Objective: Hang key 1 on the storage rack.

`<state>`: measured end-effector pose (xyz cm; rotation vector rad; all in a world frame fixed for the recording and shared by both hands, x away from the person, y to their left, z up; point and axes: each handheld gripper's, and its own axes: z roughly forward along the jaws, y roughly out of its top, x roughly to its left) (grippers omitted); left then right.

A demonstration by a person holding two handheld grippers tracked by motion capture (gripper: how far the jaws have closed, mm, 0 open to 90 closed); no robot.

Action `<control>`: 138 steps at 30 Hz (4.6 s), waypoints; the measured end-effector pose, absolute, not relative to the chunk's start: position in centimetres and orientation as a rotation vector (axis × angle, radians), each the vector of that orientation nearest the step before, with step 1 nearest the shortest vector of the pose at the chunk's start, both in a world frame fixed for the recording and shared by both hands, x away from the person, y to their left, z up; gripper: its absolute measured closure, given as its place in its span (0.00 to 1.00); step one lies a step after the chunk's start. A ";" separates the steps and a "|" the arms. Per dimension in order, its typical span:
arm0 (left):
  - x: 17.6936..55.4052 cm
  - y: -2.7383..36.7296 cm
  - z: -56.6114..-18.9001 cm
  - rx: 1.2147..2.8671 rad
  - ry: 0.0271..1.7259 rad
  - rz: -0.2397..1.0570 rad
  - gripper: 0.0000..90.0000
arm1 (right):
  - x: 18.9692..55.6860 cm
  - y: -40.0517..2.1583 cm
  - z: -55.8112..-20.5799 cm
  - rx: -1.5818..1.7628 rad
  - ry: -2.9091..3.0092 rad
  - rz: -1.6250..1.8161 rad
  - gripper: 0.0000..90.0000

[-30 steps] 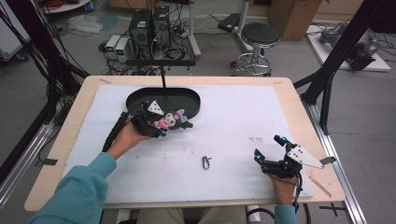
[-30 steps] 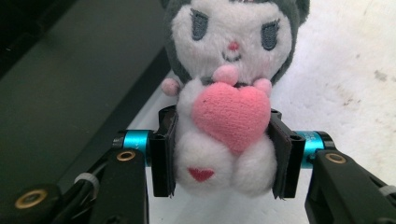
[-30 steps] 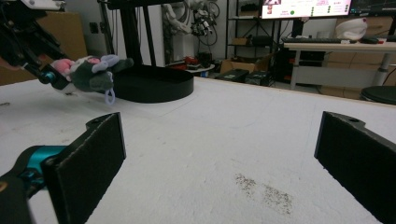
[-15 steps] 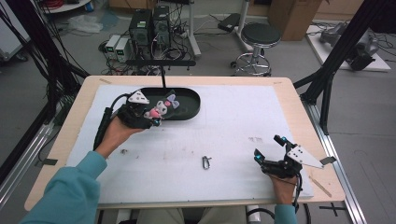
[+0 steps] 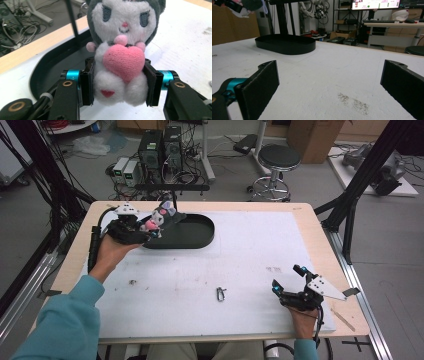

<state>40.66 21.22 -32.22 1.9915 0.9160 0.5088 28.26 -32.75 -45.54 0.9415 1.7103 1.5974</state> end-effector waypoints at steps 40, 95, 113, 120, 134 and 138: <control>42.8 27.2 -29.0 1.857 1.162 0.632 0.59 | 28.3 -32.7 -45.5 0.934 1.711 1.599 0.01; 45.3 27.5 -29.6 1.770 1.272 0.646 0.59 | 28.3 -32.7 -45.5 0.928 1.711 1.599 0.01; 45.5 28.4 -30.9 1.784 1.331 0.633 0.59 | 28.3 -32.8 -45.5 0.929 1.711 1.600 0.01; 45.2 28.8 -32.1 1.798 1.342 0.618 0.59 | 28.3 -32.8 -45.6 0.923 1.709 1.598 0.01; 45.1 28.3 -34.1 1.868 1.362 0.606 0.59 | 28.2 -32.7 -45.5 0.933 1.711 1.598 0.01; 45.5 27.8 -34.6 1.877 1.352 0.604 0.59 | 28.3 -32.7 -45.5 0.926 1.709 1.594 0.01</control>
